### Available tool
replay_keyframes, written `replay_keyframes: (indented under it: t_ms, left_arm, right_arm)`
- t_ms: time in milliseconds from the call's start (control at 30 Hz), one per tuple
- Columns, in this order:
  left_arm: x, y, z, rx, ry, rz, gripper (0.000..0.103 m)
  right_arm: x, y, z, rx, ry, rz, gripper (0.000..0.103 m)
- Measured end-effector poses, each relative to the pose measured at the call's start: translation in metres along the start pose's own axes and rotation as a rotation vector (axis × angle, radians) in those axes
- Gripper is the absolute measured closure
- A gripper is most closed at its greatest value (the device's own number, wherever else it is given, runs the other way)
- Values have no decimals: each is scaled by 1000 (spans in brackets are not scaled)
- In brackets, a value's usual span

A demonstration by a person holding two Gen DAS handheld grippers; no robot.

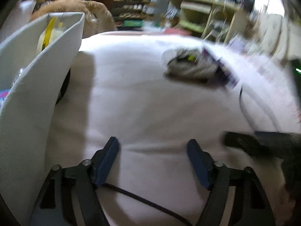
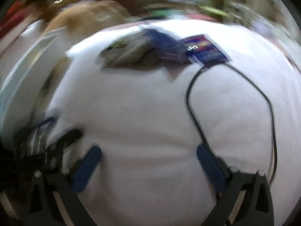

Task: Organize objects
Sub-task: 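Move the right gripper to the blue biscuit bag and grasp it, then grasp the plaid cloth with the left gripper while the right gripper holds the blue bag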

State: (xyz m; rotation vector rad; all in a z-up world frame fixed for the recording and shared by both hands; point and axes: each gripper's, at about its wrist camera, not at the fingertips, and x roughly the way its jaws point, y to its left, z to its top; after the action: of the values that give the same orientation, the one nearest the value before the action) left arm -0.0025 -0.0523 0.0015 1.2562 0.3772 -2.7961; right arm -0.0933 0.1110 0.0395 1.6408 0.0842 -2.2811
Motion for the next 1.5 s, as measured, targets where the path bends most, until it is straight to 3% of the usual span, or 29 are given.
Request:
replay_keyframes:
  t_ms: [67, 100, 167, 267, 367, 500, 567, 667, 733, 767, 800, 833, 867, 967, 1000, 1100, 1200, 1267, 1333, 1367, 1433, 1500]
  left_arm:
    - [2, -4, 0, 17, 9, 15, 26]
    - [4, -10, 0, 56, 23, 43, 26]
    - [8, -19, 1, 124, 49, 70, 23]
    - [9, -21, 9, 132, 70, 48, 24]
    - [-2, -17, 27, 107, 51, 16, 32]
    - [-22, -13, 59, 106, -20, 47, 32]
    - [-28, -9, 71, 83, -22, 37, 32]
    - [-31, 7, 88, 48, -13, 46, 32]
    - [-35, 17, 89, 41, -18, 65, 32]
    - [-35, 22, 87, 42, -12, 72, 32]
    - [-37, 25, 85, 43, -6, 68, 32]
    - [-39, 26, 84, 44, -5, 60, 32]
    - [-41, 28, 82, 45, -16, 57, 33]
    - [-49, 32, 82, 32, -33, 59, 32]
    - [-48, 31, 82, 27, -29, 59, 33]
    - [-49, 27, 78, 55, -26, 65, 33]
    - [-50, 24, 71, 59, -27, 50, 32]
    - [-54, 25, 69, 51, -34, 35, 34]
    - [-55, 25, 67, 31, -24, -42, 34]
    - [-57, 28, 67, 4, -37, -82, 34]
    - [-62, 32, 68, -29, -62, -116, 33]
    - [-60, 32, 68, -27, -29, -123, 33]
  right_arm:
    - [11, 6, 24, 76, 195, -7, 0]
    - [17, 10, 34, 54, 269, 7, 0]
    - [25, 7, 49, 31, 346, -5, 7]
    - [16, -19, 65, 134, 290, 39, 22]
    - [-7, -58, 81, 343, 101, 204, 23]
    - [-26, -74, 103, 400, -99, 260, 21]
    - [-27, -67, 120, 364, -165, 233, 21]
    - [-6, -37, 157, 209, -224, 113, 21]
    - [36, -26, 182, 181, -145, -28, 21]
    - [50, -30, 187, 198, -105, -25, 20]
    - [71, -29, 190, 214, -61, -10, 11]
    - [71, -20, 189, 184, -95, -47, 9]
    - [78, -8, 187, 173, -52, -73, 12]
    - [88, 40, 168, 1, 47, -8, 18]
    - [92, 60, 153, -70, 96, 17, 14]
    - [86, 92, 108, -196, 72, -11, 14]
    - [77, 103, 73, -276, 65, 6, 13]
    - [71, 106, 58, -341, 107, 30, 13]
    - [62, 107, 49, -366, 126, 97, 16]
    - [53, 99, 45, -352, 99, 146, 21]
    - [37, 81, 43, -301, 9, 191, 22]
    - [16, 51, 48, -218, -141, 209, 22]
